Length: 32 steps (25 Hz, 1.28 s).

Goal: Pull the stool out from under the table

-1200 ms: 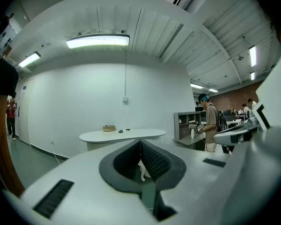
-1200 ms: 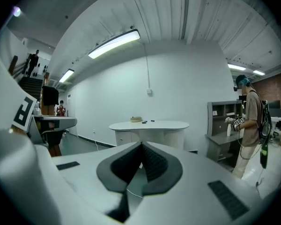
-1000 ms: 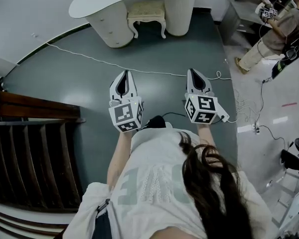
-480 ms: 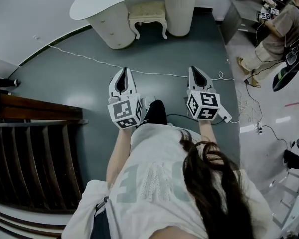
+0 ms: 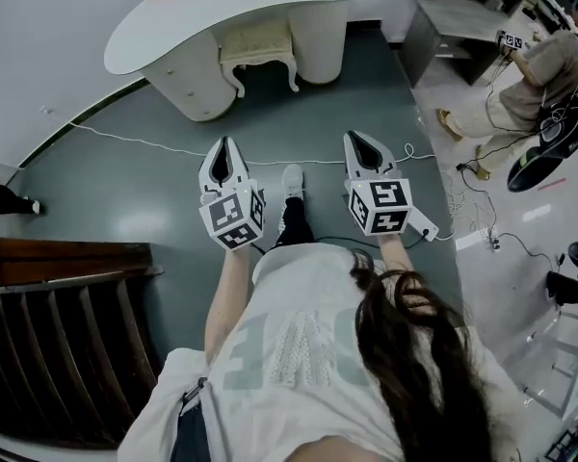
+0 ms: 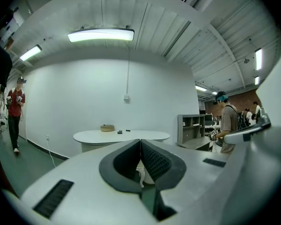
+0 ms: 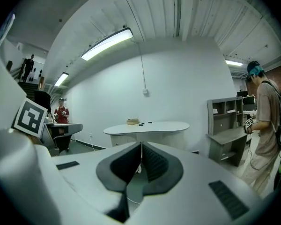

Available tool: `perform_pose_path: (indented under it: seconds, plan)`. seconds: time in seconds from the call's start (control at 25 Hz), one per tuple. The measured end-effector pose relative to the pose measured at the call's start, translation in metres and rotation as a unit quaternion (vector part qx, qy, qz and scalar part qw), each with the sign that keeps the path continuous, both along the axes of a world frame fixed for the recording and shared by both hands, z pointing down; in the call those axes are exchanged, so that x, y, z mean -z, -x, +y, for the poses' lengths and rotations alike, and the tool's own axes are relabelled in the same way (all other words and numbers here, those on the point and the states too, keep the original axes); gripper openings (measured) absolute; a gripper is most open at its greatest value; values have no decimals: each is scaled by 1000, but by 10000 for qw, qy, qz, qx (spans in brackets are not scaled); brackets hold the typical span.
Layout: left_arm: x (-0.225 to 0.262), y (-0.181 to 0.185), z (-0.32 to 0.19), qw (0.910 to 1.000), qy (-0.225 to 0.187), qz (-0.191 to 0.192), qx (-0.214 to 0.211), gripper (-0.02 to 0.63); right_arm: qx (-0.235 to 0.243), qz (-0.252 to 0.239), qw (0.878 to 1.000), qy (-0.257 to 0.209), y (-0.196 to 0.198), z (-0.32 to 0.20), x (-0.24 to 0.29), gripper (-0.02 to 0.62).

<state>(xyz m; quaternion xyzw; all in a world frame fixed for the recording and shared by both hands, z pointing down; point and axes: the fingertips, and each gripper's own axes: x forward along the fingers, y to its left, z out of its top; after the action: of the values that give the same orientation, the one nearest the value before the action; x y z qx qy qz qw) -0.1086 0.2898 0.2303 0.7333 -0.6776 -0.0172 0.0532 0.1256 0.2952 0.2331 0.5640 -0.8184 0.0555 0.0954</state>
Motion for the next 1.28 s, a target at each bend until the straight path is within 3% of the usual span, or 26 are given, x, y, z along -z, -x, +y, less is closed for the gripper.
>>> perform_pose_path:
  seconds: [0.32, 0.72, 0.92, 1.28]
  plan:
    - [5, 8, -81, 9999, 68, 13, -156, 27, 93, 53, 9999, 96, 28, -62, 3, 31]
    - [16, 65, -206, 9999, 22, 96, -30, 28, -62, -68, 9994, 329, 68, -199, 6, 31]
    - [3, 95, -271, 9998, 158, 142, -37, 28, -188, 26, 9989, 422, 88, -265, 5, 31]
    - [-17, 108, -364, 9991, 314, 130, -243, 28, -383, 186, 9975, 569, 100, -349, -7, 31]
